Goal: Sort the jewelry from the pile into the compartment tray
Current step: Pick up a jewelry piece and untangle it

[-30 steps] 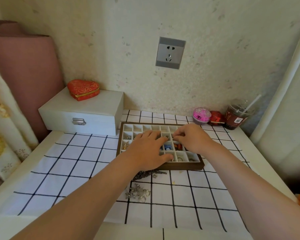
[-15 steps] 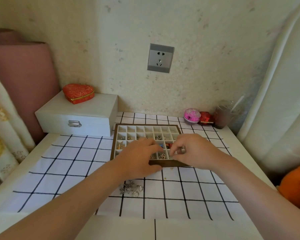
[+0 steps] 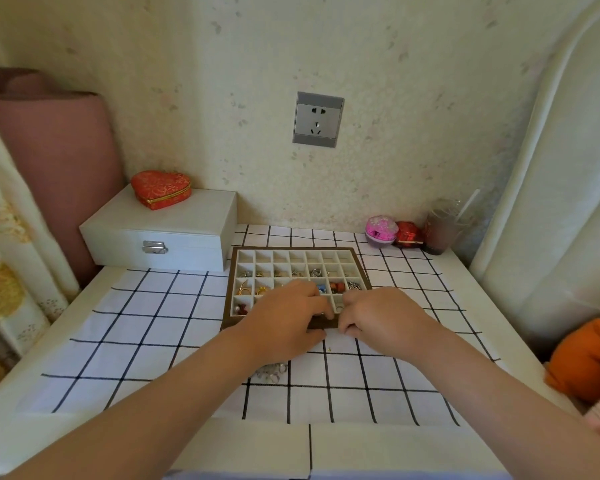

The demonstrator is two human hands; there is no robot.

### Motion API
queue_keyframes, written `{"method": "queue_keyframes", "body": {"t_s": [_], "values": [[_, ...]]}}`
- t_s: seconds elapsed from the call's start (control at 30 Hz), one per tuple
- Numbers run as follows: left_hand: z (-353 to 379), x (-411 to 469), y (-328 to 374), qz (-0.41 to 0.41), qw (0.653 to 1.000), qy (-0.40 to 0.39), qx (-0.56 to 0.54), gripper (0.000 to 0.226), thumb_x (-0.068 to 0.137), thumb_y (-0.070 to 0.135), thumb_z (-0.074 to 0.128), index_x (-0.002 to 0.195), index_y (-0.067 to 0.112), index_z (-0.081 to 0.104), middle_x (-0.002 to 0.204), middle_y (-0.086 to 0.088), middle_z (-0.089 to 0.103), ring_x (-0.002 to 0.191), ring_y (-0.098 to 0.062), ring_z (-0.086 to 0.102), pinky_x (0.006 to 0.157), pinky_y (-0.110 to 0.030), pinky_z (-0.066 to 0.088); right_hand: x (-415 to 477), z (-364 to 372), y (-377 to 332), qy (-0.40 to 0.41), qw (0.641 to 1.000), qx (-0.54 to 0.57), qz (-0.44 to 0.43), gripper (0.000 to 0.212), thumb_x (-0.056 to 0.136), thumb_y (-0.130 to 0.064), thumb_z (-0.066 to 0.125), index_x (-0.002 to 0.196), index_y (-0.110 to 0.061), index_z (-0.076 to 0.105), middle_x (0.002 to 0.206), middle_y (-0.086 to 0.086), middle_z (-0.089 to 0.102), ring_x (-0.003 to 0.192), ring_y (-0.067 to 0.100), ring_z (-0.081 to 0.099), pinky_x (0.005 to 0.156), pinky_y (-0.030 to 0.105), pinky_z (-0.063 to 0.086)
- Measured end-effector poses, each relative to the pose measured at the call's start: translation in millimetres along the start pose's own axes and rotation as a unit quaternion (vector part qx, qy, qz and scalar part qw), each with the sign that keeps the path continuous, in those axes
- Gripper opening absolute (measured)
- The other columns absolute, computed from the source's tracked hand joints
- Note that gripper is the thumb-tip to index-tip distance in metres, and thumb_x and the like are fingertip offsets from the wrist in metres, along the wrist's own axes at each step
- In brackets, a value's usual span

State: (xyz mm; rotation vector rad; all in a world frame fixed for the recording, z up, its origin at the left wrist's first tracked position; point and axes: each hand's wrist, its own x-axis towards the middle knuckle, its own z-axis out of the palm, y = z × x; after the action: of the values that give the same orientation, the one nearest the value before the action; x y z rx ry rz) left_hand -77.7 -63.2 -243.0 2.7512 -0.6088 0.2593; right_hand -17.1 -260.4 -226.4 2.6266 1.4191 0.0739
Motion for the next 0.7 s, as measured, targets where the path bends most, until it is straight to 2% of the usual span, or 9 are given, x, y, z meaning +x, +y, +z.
{"method": "queue_keyframes", "body": {"t_s": [0.1, 0.2, 0.3, 0.4, 0.47, 0.53, 0.6, 0.67, 0.7], "values": [[0, -1, 0, 0.001, 1.0, 0.0, -0.008, 0.027, 0.09, 0.033, 0.062, 0.117, 0.032, 0.063, 0.105, 0.007, 0.054, 0.1, -0.011, 0.045, 0.08, -0.03, 0.045, 0, 3, -1, -0.004, 0.999, -0.051, -0.013, 0.023, 0.081, -0.013, 0.072, 0.071, -0.03, 0.06, 0.076, -0.012, 0.039, 0.055, 0.014, 0.042, 0.047, 0.029, 0.034], [-1, -2, -2, 0.0, 1.0, 0.009, -0.025, 0.023, 0.09, 0.032, 0.062, 0.113, 0.031, 0.065, 0.102, 0.008, 0.054, 0.098, -0.01, 0.045, 0.078, -0.028, 0.043, -1, 9, -4, -0.012, 0.997, -0.074, -0.024, 0.017, 0.085, -0.012, 0.069, 0.085, -0.028, 0.063, 0.086, -0.009, 0.053, 0.064, 0.017, 0.057, 0.051, 0.034, 0.049], [-2, -3, -5, -0.004, 0.999, 0.024, -0.029, 0.022, 0.09, 0.032, 0.064, 0.111, 0.03, 0.069, 0.1, 0.009, 0.058, 0.094, -0.007, 0.046, 0.078, -0.026, 0.041, -2, 10, -5, 0.009, 0.997, -0.069, -0.039, 0.016, 0.092, -0.011, 0.06, 0.096, -0.026, 0.061, 0.095, -0.006, 0.055, 0.071, 0.018, 0.058, 0.054, 0.033, 0.047], [-3, -2, -5, -0.01, 0.999, 0.034, -0.022, 0.02, 0.089, 0.034, 0.065, 0.109, 0.031, 0.07, 0.1, 0.012, 0.063, 0.091, -0.005, 0.048, 0.081, -0.027, 0.042, -5, 4, -7, 0.036, 0.999, -0.011, -0.009, 0.012, 0.097, -0.019, 0.053, 0.097, -0.028, 0.059, 0.095, -0.011, 0.052, 0.07, 0.014, 0.053, 0.057, 0.029, 0.039], [-4, -1, -2, -0.034, 0.996, 0.042, -0.075, 0.019, 0.089, 0.035, 0.068, 0.107, 0.031, 0.07, 0.1, 0.015, 0.067, 0.093, -0.004, 0.054, 0.085, -0.03, 0.048, -6, -1, -9, 0.071, 0.991, 0.099, 0.056, 0.009, 0.098, -0.024, 0.054, 0.096, -0.03, 0.06, 0.094, -0.013, 0.053, 0.074, 0.01, 0.054, 0.062, 0.028, 0.041], [-5, 0, 3, -0.068, 0.979, 0.058, -0.184, 0.017, 0.088, 0.031, 0.072, 0.104, 0.03, 0.069, 0.096, 0.015, 0.069, 0.091, -0.002, 0.06, 0.085, -0.032, 0.053, -4, -5, -10, 0.087, 0.949, 0.27, 0.135, 0.011, 0.098, -0.025, 0.057, 0.091, -0.032, 0.061, 0.091, -0.014, 0.059, 0.08, 0.005, 0.056, 0.07, 0.026, 0.046], [-6, 4, 6, -0.089, 0.956, 0.088, -0.264, 0.014, 0.086, 0.026, 0.074, 0.099, 0.029, 0.07, 0.09, 0.014, 0.071, 0.087, -0.003, 0.063, 0.083, -0.031, 0.055, -1, -10, -12, 0.077, 0.902, 0.386, 0.178, 0.015, 0.099, -0.023, 0.057, 0.089, -0.029, 0.064, 0.083, -0.009, 0.063, 0.074, 0.004, 0.055, 0.071, 0.028, 0.048], [-8, 6, 8, -0.108, 0.933, 0.121, -0.321, 0.013, 0.084, 0.022, 0.077, 0.095, 0.029, 0.073, 0.086, 0.014, 0.072, 0.083, -0.002, 0.064, 0.08, -0.024, 0.054, 1, -15, -17, 0.079, 0.842, 0.494, 0.202, 0.017, 0.102, -0.019, 0.054, 0.09, -0.02, 0.066, 0.067, -0.003, 0.055, 0.056, 0.006, 0.047, 0.054, 0.026, 0.042], [-10, 7, 8, -0.113, 0.921, 0.137, -0.346, 0.013, 0.084, 0.02, 0.077, 0.094, 0.028, 0.074, 0.084, 0.014, 0.072, 0.08, -0.001, 0.064, 0.078, -0.02, 0.053, 2, -17, -19, 0.086, 0.795, 0.561, 0.214, 0.017, 0.103, -0.016, 0.053, 0.092, -0.015, 0.066, 0.062, -0.004, 0.048, 0.049, 0.006, 0.041, 0.047, 0.021, 0.035]]}}
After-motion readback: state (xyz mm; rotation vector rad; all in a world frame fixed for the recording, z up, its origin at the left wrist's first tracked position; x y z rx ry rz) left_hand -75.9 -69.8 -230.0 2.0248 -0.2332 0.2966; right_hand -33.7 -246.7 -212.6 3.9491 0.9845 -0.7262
